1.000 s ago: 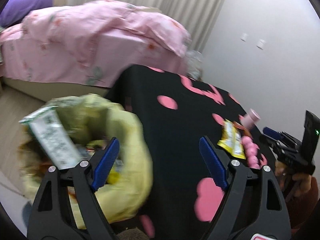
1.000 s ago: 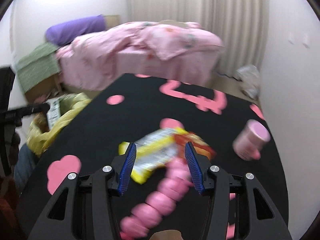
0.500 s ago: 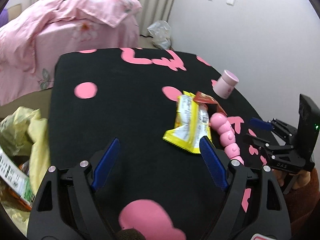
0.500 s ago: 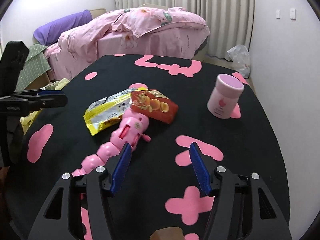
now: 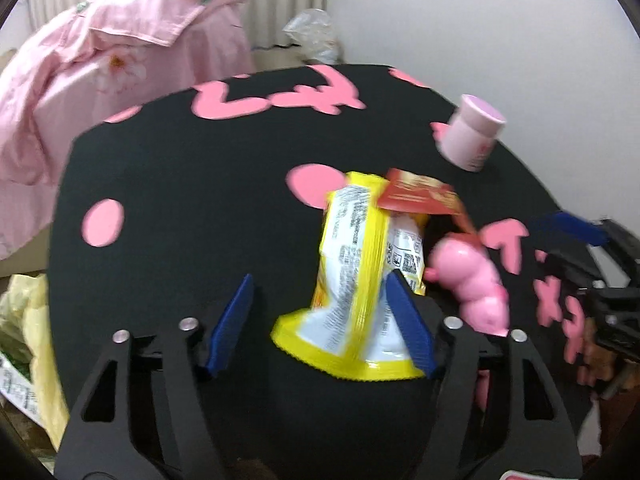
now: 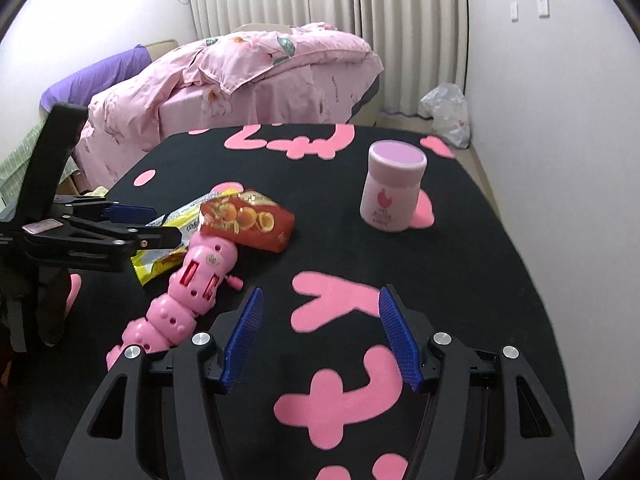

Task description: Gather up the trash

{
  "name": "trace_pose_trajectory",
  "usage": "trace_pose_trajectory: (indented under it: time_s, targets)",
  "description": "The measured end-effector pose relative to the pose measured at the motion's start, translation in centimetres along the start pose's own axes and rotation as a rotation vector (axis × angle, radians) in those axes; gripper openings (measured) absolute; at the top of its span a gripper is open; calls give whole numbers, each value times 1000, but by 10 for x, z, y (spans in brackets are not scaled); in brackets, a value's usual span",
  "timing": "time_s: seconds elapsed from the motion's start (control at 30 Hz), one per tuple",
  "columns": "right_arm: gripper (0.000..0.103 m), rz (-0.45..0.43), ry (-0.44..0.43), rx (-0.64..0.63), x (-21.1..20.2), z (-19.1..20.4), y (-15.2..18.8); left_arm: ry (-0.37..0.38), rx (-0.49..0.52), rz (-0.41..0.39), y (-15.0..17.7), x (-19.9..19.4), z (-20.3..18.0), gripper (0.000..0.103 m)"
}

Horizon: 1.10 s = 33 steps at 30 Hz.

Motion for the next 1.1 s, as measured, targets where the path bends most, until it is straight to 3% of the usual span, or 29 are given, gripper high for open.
trace_pose_trajectory:
  time_s: [0.2, 0.3, 0.4, 0.53, 0.63, 0.7, 0.77, 0.93, 1.0, 1.1]
  targets:
    - [57, -2, -152, 12, 25, 20, -25, -89, -66, -3, 6, -12, 42, 64]
    - [57, 7, -214, 20, 46, 31, -35, -60, -87, -2, 12, -22, 51, 64]
    - [57, 26, -215, 14, 72, 34, -42, -7, -113, -7, 19, -35, 55, 64]
    - [57, 123, -258, 21, 100, 37, -34, 42, -164, -27, 27, -46, 60, 64]
    - [50, 146, -302, 47, 100, 38, -30, 50, -191, -43, 29, -50, 64, 64]
    - [32, 153, -303, 37, 95, 38, -27, 55, -205, -52, 29, -51, 66, 64]
    - [28, 159, -287, 25, 90, 37, -22, 59, -203, -60, 28, -52, 65, 64]
    - [27, 121, -183, -15, 66, 21, -11, 79, -163, -108, 20, -57, 57, 65]
    - [27, 101, -132, -30, 51, 13, -7, 100, -142, -123, 15, -56, 53, 78]
    - [27, 91, -107, -19, 36, 5, -1, 112, -108, -108, 7, -45, 48, 79]
Point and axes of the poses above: each gripper's, at about its wrist camera, not at the fingertips, and x roughly the way its jaws point, z to its left, y to its underside, the point moved 5 cm from there along x, roughly the way its jaws point, and after that the axes turned 11 degrees about -z, right-handed, at the moved point
